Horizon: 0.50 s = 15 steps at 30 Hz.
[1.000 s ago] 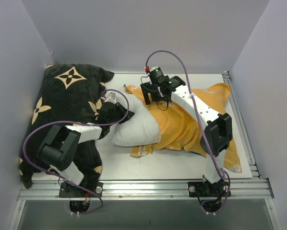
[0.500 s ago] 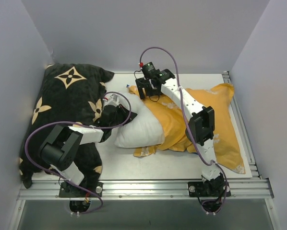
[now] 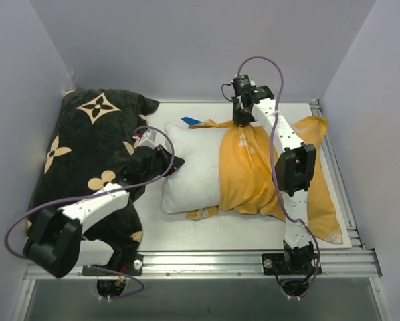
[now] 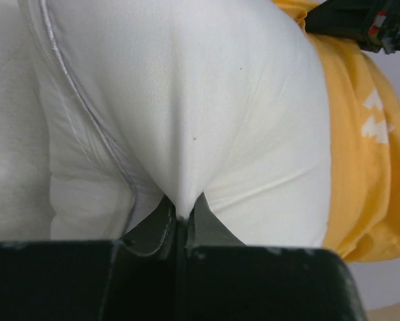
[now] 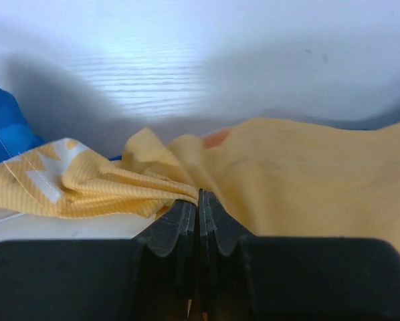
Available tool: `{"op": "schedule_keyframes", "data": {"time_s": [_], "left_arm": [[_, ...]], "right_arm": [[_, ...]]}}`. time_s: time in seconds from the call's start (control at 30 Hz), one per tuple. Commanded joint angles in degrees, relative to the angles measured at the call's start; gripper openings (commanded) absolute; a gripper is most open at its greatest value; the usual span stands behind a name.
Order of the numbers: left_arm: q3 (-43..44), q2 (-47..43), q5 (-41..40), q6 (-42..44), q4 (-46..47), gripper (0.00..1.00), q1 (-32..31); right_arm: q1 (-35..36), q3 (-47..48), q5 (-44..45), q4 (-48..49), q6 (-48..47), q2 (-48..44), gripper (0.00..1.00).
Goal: Remove the pillowcase from the pillow
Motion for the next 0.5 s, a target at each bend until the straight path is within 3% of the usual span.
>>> {"op": "schedule_keyframes", "data": {"time_s": [0.0,0.13,0.33,0.47], "left_arm": [[1.24,-8.13,-0.85,4.17,-19.75,0.00,2.65],[4.58,-17.28,-1.11,7.06,-28.38,0.00,10.82],[11.70,-22.57,3.88,12.52,-36.04,0.00,32.52],[16.26,-17.75,4.60,12.09,-34.55,0.00,34.57]], "right_arm": [[-7.57,-0.08,7.43,-3.74,3.21,-5.33,0.00],[-14.24,0.18,5.59,-3.65,5.15,-6.12,0.00],[-17.17,3.42,2.86,-3.30,6.82,-6.74,0.00],[-13.40,6.85,-0.39,-3.39,5.16,-7.00,0.01]]}}
